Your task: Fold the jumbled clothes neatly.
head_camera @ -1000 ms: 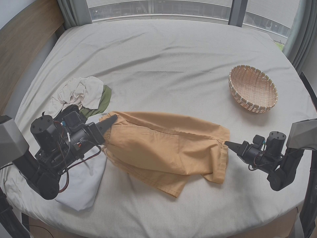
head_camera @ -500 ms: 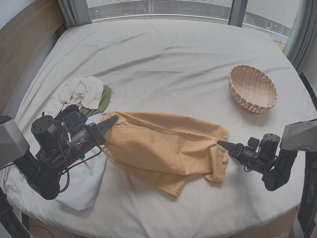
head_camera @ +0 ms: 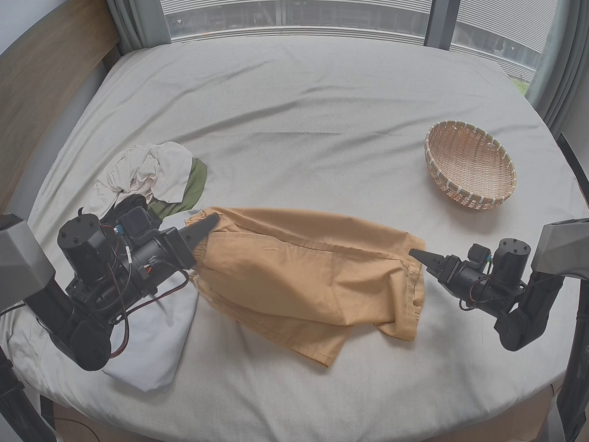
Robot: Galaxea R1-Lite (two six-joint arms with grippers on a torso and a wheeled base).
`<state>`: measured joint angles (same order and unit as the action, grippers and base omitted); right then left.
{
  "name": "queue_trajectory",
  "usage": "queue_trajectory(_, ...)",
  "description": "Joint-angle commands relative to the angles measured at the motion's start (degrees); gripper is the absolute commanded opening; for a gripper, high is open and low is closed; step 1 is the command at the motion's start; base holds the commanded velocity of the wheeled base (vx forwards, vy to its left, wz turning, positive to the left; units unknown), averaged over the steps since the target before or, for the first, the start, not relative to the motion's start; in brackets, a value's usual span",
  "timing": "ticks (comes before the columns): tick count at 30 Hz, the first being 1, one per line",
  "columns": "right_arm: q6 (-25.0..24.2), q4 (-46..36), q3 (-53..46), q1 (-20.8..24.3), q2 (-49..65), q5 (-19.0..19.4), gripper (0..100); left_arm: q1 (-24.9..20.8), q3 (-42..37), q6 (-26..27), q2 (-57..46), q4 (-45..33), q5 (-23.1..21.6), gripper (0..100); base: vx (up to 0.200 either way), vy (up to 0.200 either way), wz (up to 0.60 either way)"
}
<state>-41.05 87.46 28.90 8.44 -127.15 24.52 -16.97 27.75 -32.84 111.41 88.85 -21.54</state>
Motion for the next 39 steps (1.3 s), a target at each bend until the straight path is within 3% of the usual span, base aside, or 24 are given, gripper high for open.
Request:
queue_trajectory(1, 0.0, 0.0, 0.3, 1.5, -0.8, -0.1, 100, 0.0, 0.0, 0.0, 0.0, 0.0, 0.0, 0, 0.0, 0.0, 0.0)
queue_trajectory(8, 0.4, 0.7, 2.9, 1.9, -8.6, -0.2, 100, 0.0, 0.0, 0.0, 0.0, 0.0, 0.0, 0, 0.0, 0.0, 0.0)
queue_trajectory(21, -0.3, 0.6, 6.4, 3.4, -9.2, 0.1, 100, 0.0, 0.1, 1.0, 0.0, 0.0, 0.1, 0, 0.0, 0.0, 0.0)
queue_trajectory(27, -6.2, 0.7, 8.6, 4.9, -10.4, 0.3, 100, 0.0, 0.1, 1.0, 0.0, 0.0, 0.1, 0, 0.0, 0.0, 0.0)
queue_trajectory(39, -9.3, 0.9, 7.9, 4.5, -5.4, 0.4, 100, 0.0, 0.1, 1.0, 0.0, 0.0, 0.1, 0, 0.0, 0.0, 0.0)
